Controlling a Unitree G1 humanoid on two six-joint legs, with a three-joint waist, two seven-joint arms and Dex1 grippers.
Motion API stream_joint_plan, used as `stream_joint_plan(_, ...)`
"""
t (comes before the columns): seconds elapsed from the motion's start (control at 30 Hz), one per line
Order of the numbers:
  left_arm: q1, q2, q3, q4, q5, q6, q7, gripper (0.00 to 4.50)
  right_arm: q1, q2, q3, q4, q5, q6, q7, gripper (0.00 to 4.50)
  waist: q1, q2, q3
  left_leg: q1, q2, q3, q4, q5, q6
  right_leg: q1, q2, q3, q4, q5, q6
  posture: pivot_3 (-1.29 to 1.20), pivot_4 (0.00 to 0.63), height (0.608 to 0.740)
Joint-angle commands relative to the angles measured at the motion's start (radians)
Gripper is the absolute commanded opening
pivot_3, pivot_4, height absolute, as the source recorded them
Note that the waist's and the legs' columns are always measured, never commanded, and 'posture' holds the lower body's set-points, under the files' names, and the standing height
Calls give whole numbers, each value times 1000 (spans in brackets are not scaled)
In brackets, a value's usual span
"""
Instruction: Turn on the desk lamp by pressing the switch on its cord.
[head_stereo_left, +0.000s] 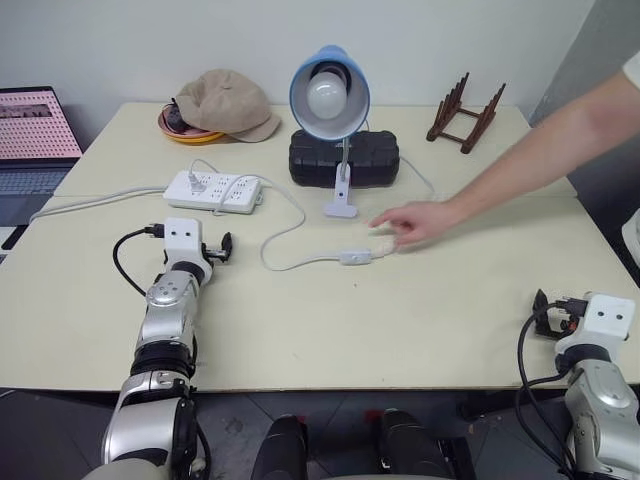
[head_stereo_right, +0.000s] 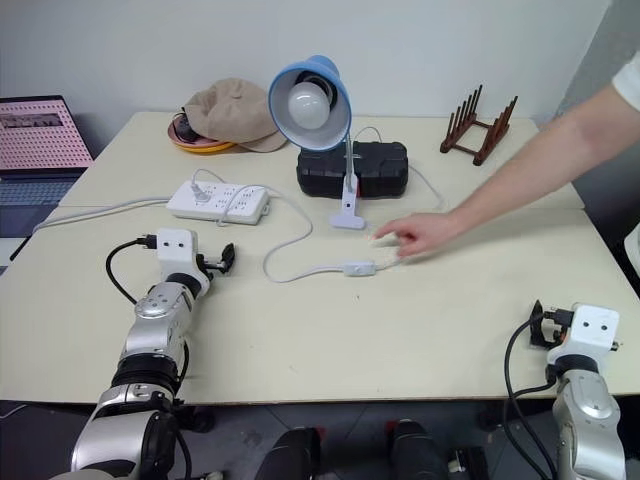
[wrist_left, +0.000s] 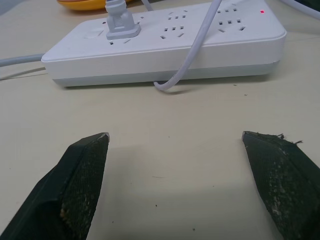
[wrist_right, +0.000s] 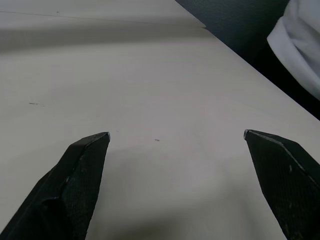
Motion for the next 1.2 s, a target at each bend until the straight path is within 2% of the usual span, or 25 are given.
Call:
stream_joint_plan(0.03,-16,25,-5,-4,10,-13,-8,4412,5,-4,-27,-49,-1,-9,-8,4500,0,0,0,0,0,0,0,0,0,0,0,0,0,0,0,0,150,740)
stream_joint_plan(0.17,-14,33,-9,-19,-3,-9,-56,4412,13,-19,-22,-62,1,-1,9,4500,0,0,0,0,0,0,-1,0,0,0,0,0,0,0,0,0,150,740)
stream_joint_plan(0.23,-31,55,-15,-40,-32,24,-157,4412,26,-57,-7,-88,12,12,70,4500,-1,0,0,0,0,0,-1,0,0,0,0,0,0,0,0,0,150,740)
stream_joint_plan(0.37,-90,136,-66,-116,-112,153,-479,4412,64,-174,36,-178,112,82,293,4500,-2,0,0,-1,0,0,-1,0,0,-1,0,0,-1,-2,-4,0,150,740)
stream_joint_plan(0.5,-177,226,-214,-190,-124,264,-850,4412,92,-326,78,-308,300,223,551,4500,-3,0,0,-1,0,0,-1,0,0,-1,0,0,0,-3,-6,0,150,740)
stream_joint_plan(0.63,-292,201,-347,-177,-100,273,-1076,4412,88,-451,108,-412,444,367,688,4500,-1,-1,0,-1,0,0,-1,0,0,0,0,0,-2,-4,-6,0,150,740)
stream_joint_plan(0.77,-406,113,-439,-60,-47,193,-1180,4412,43,-492,141,-479,520,461,692,4500,0,-2,1,-4,0,0,0,0,0,-1,0,-1,-3,-4,-6,0,150,740)
stream_joint_plan(0.9,-490,15,-516,142,44,20,-1215,4412,26,-443,175,-533,527,496,608,4500,-2,-2,1,-7,0,-1,0,0,0,-2,0,-1,-5,-3,-5,0,150,740)
stream_joint_plan(1.07,-551,-37,-547,345,125,-135,-1216,4412,101,-383,157,-609,520,510,520,4500,-2,-3,2,-8,0,-1,-1,-1,1,-4,1,-2,-5,-2,0,0,150,740)
stream_joint_plan(1.2,-588,-71,-523,449,150,-193,-1182,4412,148,-349,147,-652,514,509,465,4500,1,-3,2,-9,0,-1,-1,-1,1,-4,1,-2,-5,-2,0,0,150,740)
